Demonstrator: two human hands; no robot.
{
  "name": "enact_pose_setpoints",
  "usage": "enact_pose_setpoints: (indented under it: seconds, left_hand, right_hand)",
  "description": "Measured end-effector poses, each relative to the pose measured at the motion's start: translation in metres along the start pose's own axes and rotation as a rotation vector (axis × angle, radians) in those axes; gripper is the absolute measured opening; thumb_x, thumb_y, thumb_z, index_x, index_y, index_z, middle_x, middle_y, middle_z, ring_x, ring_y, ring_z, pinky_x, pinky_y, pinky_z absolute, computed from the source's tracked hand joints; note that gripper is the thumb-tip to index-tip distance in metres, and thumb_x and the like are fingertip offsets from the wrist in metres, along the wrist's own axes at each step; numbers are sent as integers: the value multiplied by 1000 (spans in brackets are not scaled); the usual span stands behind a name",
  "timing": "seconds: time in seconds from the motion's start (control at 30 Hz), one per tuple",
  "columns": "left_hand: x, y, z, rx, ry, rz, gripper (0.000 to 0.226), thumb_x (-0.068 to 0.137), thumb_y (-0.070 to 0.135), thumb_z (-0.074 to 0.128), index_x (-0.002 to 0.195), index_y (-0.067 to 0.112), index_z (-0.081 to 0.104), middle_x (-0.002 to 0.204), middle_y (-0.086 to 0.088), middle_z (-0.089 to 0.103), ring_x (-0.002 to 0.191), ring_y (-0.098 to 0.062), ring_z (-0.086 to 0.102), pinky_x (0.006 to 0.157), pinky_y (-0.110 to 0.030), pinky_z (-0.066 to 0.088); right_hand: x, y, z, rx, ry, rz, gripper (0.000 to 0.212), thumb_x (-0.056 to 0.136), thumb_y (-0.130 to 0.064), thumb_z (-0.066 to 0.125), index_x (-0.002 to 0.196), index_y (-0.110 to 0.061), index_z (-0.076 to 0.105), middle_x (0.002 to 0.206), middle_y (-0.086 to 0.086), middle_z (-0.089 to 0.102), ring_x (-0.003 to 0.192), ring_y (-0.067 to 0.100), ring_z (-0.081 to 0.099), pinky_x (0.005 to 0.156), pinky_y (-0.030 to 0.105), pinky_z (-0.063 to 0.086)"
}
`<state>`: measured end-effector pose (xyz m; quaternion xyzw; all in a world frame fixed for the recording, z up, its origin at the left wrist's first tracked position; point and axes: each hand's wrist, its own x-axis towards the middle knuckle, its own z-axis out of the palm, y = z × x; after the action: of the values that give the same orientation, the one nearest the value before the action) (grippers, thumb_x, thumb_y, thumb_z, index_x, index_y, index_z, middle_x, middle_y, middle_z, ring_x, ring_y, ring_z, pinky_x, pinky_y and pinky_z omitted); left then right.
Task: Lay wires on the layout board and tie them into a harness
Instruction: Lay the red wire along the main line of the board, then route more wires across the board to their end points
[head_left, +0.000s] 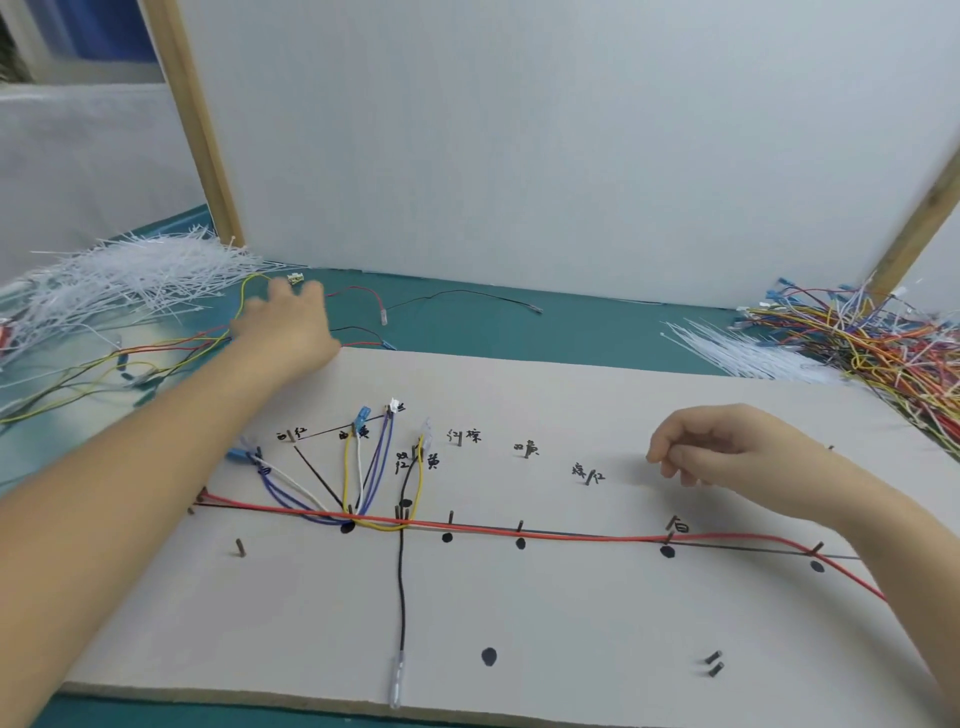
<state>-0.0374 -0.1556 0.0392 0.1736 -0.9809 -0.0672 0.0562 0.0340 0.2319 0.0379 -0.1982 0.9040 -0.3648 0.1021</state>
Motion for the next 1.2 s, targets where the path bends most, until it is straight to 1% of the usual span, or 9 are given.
enact_pose_setpoints:
  seconds: [0.1, 0.27, 0.43, 0.63, 0.77, 0.9, 1.03, 1.13, 1.2]
  left_hand:
    - [13, -13, 5, 81, -189, -51, 63, 86, 32, 60, 136, 4, 34, 132, -20, 47, 118, -36, 48, 95, -38, 43]
    - [15, -21, 7, 127, -171, 75, 17, 87, 10, 54, 97, 0, 63, 105, -22, 65, 97, -34, 60, 79, -35, 48]
    - [0, 2, 6, -63, -161, 207, 21, 86, 5, 42, 66, 11, 44, 72, -10, 54, 72, -28, 48, 54, -30, 32]
    - [-51, 50, -20, -518, 66, 549, 8, 90, 11, 42, 89, 18, 46, 71, 0, 57, 60, -15, 57, 60, -29, 41]
    - [-93, 77, -29, -469, -94, 861, 18, 91, 15, 48, 84, 32, 46, 67, 12, 53, 60, -4, 47, 57, -16, 35]
    - [-109, 95, -30, -491, -247, 1007, 25, 90, 14, 49, 79, 36, 45, 65, 12, 54, 59, 0, 47, 54, -12, 33]
    - [-94, 103, -27, -491, -345, 972, 14, 89, 17, 51, 83, 29, 56, 64, 13, 58, 55, 2, 48, 53, -12, 38]
    - [-62, 103, -23, -463, -292, 822, 13, 89, 21, 53, 82, 31, 58, 66, 12, 62, 48, 3, 49, 46, -9, 38]
    - [-40, 101, -21, -396, -206, 711, 16, 87, 18, 54, 77, 31, 56, 68, 10, 63, 45, 3, 50, 46, -14, 38]
  right_hand:
    - [3, 3, 4, 31, -20, 7, 34, 89, 5, 47, 78, -20, 68, 71, -2, 68, 59, 8, 56, 64, 22, 44]
    - [5, 3, 8, 70, -53, 0, 34, 90, 5, 46, 79, -20, 68, 71, -2, 68, 62, 9, 56, 65, 18, 45]
    - [5, 1, 8, 88, -39, 3, 35, 90, 5, 46, 79, -20, 68, 72, -2, 68, 62, 8, 57, 67, 23, 46]
    - [7, -2, 11, 106, 87, -65, 39, 90, -5, 52, 105, -39, 59, 90, -8, 65, 73, 11, 62, 73, 31, 49]
    - [14, -12, 18, 11, 213, -171, 76, 81, -21, 66, 121, -69, 23, 116, -28, 43, 94, -1, 54, 74, 10, 45]
    - [35, -31, 25, -117, 143, -299, 94, 73, -28, 76, 128, -69, 13, 138, -26, 22, 124, -7, 31, 91, 9, 33]
    - [63, -46, 24, -65, 35, -331, 32, 82, -18, 67, 101, -43, 58, 136, -18, 40, 126, -1, 36, 99, 17, 31]
    - [83, -44, 19, -77, -22, -241, 11, 89, -15, 56, 88, -26, 61, 106, -19, 63, 107, -6, 53, 94, 20, 40]
    - [89, -39, 13, -40, -155, -161, 6, 92, -24, 56, 91, -28, 61, 107, -17, 65, 108, -4, 54, 98, 26, 39]
